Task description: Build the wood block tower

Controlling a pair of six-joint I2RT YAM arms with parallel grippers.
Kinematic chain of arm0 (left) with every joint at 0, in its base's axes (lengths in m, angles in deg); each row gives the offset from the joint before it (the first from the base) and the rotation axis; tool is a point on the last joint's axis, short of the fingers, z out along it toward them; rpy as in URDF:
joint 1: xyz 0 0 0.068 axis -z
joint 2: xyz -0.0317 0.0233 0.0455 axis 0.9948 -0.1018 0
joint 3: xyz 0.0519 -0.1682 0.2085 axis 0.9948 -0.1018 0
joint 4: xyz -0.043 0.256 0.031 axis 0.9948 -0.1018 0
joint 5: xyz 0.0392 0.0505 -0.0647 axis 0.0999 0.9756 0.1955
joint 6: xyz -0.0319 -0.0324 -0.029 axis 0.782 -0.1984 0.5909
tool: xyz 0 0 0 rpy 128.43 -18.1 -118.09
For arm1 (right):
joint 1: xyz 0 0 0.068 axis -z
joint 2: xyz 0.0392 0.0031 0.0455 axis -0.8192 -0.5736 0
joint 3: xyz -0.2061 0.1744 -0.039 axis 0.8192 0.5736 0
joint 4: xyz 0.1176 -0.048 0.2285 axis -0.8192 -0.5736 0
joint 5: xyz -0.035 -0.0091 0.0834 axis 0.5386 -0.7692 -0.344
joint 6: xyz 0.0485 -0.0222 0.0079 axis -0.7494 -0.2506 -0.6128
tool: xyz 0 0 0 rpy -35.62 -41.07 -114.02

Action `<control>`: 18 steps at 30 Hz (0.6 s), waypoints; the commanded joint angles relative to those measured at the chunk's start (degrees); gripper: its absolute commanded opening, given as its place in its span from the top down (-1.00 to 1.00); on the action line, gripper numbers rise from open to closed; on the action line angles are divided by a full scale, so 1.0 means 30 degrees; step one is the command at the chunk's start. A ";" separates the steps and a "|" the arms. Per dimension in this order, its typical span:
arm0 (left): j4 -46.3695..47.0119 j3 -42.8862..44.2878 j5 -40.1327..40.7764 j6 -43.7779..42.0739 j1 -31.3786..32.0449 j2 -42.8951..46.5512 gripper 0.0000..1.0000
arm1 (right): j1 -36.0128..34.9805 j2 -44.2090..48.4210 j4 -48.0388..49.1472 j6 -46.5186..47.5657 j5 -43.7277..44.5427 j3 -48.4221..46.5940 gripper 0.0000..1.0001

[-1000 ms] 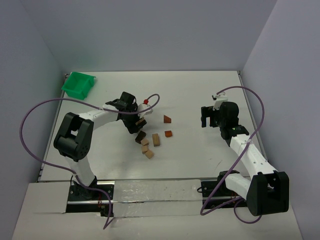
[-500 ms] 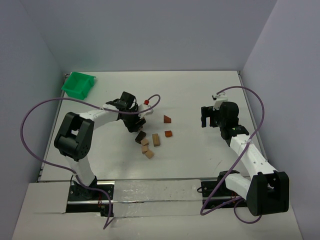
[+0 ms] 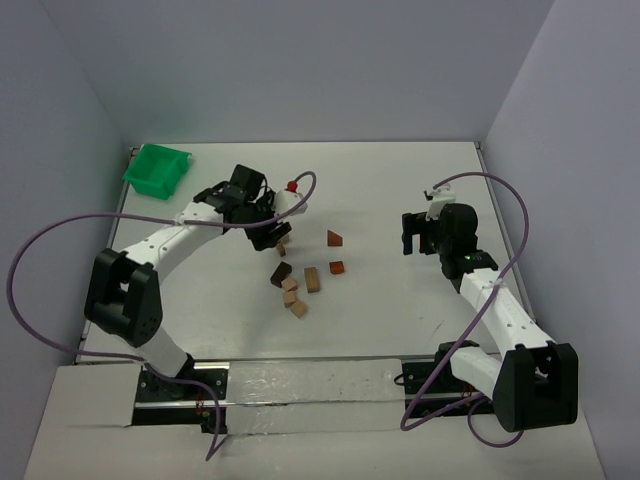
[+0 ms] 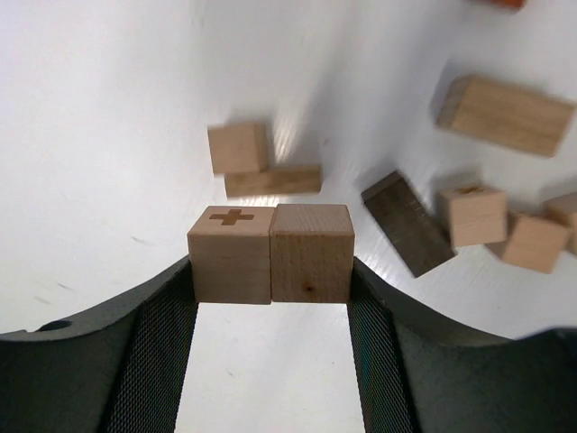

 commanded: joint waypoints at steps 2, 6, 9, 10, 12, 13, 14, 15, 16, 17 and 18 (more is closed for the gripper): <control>-0.1492 0.1182 -0.1272 -0.0218 0.2467 0.1414 0.44 | -0.0070 0.0274 0.0206 0.0035 0.0016 -0.0942 -0.99; -0.1116 0.0936 -0.1421 0.0433 0.3793 0.0883 0.44 | -0.0100 0.0377 0.0233 0.0064 0.0157 -0.0924 -0.99; -0.0855 0.0961 -0.1361 0.0876 0.4326 0.0394 0.43 | -0.0070 0.0458 0.0276 0.0158 0.0452 -0.0953 -0.99; -0.0828 0.1028 -0.1361 0.0971 0.4542 0.0192 0.43 | -0.0070 0.0498 0.0303 0.0171 0.0574 -0.0953 -0.99; -0.0759 0.1107 -0.1328 0.1054 0.4939 -0.0113 0.42 | -0.0087 0.0526 0.0322 0.0197 0.0676 -0.0937 -0.99; -0.0722 0.1133 -0.1303 0.1067 0.5128 -0.0240 0.42 | -0.0099 0.0527 0.0322 0.0210 0.0689 -0.0925 -0.99; -0.0720 0.1134 -0.1245 0.1039 0.5249 -0.0359 0.42 | -0.0071 0.0527 0.0265 0.0239 0.0661 -0.0953 -0.99; -0.0720 0.1106 -0.1244 0.1038 0.5366 -0.0447 0.42 | -0.0070 0.0527 0.0264 0.0211 0.0632 -0.0982 -0.99; -0.0636 0.1077 -0.1216 0.1067 0.5454 -0.0563 0.42 | -0.0070 0.0527 0.0264 0.0238 0.0631 -0.0983 -0.99; -0.0632 0.1075 -0.1214 0.1124 0.5570 -0.0821 0.40 | -0.0070 0.0555 0.0264 0.0211 0.0659 -0.1011 -0.99; -0.0632 0.1075 -0.1243 0.1154 0.5603 -0.0915 0.39 | -0.0070 0.0528 0.0208 0.0238 0.0660 -0.1040 -0.99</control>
